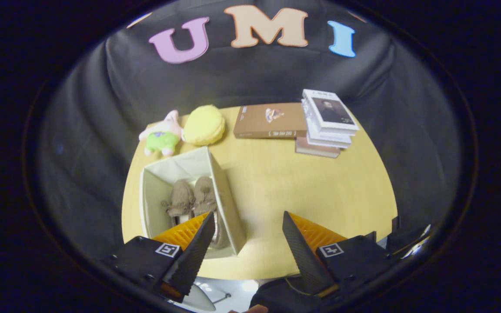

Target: Open the storage box then place both shoes into the box .Put the left shoe in first, then the right shoe, with the right side of both shoes facing outward in a uniform manner.

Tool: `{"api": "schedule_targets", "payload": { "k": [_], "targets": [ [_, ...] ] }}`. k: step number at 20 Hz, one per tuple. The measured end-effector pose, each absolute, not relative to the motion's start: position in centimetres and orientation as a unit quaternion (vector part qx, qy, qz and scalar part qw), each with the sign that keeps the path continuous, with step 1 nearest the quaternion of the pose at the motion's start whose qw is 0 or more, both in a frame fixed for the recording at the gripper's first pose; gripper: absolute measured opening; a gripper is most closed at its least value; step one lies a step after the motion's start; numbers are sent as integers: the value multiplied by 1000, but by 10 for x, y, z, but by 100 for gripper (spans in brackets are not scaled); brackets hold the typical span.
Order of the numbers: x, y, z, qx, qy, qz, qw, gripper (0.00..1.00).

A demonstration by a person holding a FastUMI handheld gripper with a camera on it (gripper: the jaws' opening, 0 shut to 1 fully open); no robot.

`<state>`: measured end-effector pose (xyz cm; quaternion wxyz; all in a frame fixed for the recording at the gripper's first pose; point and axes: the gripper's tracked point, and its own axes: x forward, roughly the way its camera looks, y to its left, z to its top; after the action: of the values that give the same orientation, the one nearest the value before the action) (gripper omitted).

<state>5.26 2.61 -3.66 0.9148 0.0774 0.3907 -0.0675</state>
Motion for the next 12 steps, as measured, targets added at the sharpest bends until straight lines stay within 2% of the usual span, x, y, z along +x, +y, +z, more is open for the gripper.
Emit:
{"api": "schedule_targets", "payload": {
  "k": [6,12],
  "targets": [
    [75,-34,7,86,233,-85,965,99],
    [84,-83,46,74,67,-85,991,98]
  ]
}}
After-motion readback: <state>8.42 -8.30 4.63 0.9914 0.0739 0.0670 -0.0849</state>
